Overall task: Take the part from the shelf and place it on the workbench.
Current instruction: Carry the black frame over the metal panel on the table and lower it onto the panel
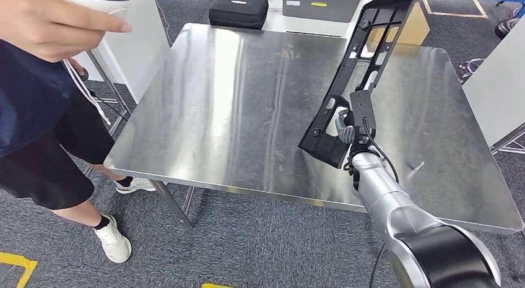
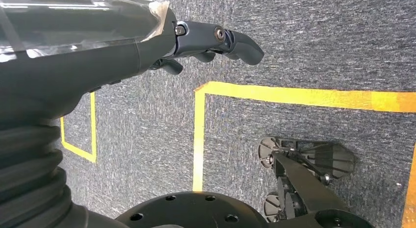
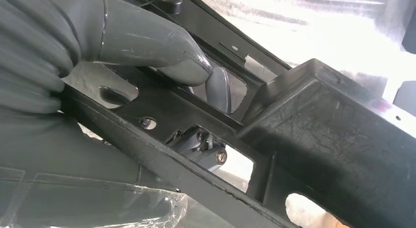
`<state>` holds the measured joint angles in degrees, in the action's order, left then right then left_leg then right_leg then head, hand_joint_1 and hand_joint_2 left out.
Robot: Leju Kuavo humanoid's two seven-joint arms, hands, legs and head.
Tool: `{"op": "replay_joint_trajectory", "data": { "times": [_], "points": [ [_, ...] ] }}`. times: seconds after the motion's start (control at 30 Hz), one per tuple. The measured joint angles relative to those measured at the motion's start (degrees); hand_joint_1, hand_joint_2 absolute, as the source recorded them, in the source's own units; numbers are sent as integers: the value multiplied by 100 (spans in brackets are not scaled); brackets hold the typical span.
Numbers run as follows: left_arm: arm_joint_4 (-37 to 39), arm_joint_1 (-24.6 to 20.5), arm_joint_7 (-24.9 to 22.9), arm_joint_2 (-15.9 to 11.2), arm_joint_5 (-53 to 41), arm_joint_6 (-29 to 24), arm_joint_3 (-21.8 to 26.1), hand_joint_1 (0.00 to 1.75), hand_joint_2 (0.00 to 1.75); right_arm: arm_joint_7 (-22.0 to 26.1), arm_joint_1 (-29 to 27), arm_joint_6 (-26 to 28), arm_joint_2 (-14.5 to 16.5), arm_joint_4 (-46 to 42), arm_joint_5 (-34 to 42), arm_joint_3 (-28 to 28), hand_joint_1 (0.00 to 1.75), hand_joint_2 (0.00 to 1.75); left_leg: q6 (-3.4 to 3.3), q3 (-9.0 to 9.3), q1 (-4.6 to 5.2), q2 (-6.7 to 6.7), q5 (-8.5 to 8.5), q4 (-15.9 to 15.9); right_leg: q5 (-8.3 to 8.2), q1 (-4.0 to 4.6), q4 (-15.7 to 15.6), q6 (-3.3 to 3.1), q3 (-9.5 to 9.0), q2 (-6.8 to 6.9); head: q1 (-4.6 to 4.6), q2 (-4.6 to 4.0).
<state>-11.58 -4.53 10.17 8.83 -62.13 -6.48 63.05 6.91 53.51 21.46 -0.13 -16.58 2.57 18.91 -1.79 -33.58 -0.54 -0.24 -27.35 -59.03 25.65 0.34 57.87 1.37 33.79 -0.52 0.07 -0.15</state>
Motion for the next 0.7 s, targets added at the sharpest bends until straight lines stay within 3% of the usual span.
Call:
{"op": "replay_joint_trajectory", "data": {
  "times": [0.07, 0.2, 0.7],
  "points": [
    [0, 0, 23, -1, -7, -2, -1, 0, 175, 33, 0, -72, 1, 2, -18, -10, 175, 175, 0, 0, -1, 0, 0, 0, 0, 0, 0, 0, -1, 0, 0, 0],
    [0, 0, 33, -2, 6, -16, 1, 0, 175, 92, -1, -208, 7, 5, -68, -24, 0, 0, 0, 3, -1, 2, 0, 1, 0, 1, 0, 0, -3, 0, 1, 0],
    [0, -5, -57, -1, 49, -170, 4, 0, 175, 137, -79, -334, 103, 60, -196, -25, 0, 0, 0, -1, -1, 2, 0, 2, 0, 1, 0, 0, 1, -2, 0, 0]
  ]
}}
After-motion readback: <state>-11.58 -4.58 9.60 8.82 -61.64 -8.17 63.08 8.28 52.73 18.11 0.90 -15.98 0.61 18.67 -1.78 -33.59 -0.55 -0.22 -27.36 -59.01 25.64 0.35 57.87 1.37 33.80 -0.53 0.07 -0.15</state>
